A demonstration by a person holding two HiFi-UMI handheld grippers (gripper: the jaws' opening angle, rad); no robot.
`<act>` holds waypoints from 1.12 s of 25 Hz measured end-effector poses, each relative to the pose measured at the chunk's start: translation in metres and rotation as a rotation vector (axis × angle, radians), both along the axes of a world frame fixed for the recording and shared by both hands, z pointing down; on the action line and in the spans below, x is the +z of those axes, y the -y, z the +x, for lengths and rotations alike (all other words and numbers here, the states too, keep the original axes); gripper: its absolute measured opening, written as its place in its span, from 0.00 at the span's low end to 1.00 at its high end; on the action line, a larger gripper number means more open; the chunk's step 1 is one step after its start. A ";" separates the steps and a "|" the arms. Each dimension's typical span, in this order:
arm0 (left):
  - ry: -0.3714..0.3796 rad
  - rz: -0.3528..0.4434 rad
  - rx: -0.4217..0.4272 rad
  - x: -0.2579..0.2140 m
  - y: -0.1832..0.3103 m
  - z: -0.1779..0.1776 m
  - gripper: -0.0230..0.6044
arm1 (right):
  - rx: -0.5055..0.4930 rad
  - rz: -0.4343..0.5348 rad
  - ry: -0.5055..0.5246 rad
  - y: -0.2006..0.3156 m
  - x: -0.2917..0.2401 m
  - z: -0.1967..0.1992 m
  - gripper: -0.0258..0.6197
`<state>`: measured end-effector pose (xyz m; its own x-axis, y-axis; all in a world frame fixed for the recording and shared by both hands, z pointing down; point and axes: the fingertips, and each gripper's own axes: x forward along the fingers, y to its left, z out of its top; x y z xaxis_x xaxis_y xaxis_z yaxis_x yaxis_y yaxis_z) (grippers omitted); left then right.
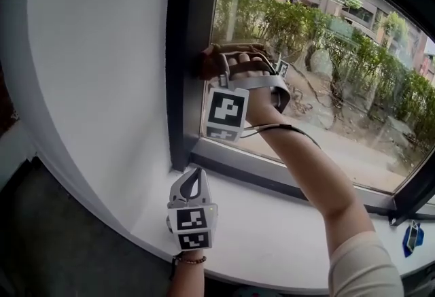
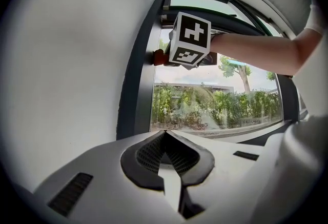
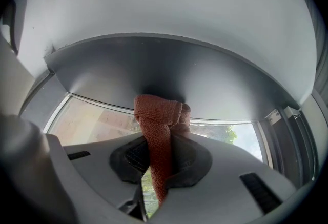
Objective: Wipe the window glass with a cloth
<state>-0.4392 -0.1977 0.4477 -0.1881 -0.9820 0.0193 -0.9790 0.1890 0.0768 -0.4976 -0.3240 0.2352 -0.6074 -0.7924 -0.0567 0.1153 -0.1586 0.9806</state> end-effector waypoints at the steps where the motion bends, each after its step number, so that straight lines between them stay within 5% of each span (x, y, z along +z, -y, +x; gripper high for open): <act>1: -0.002 0.002 -0.007 -0.001 -0.002 -0.002 0.07 | -0.004 -0.008 0.003 -0.001 0.004 -0.001 0.15; 24: -0.003 0.039 -0.104 -0.014 -0.026 -0.031 0.07 | 0.052 -0.219 -0.210 0.000 0.175 0.003 0.15; 28: 0.043 0.041 -0.125 -0.020 -0.032 -0.035 0.07 | 0.061 -0.266 -0.251 -0.001 0.207 0.003 0.15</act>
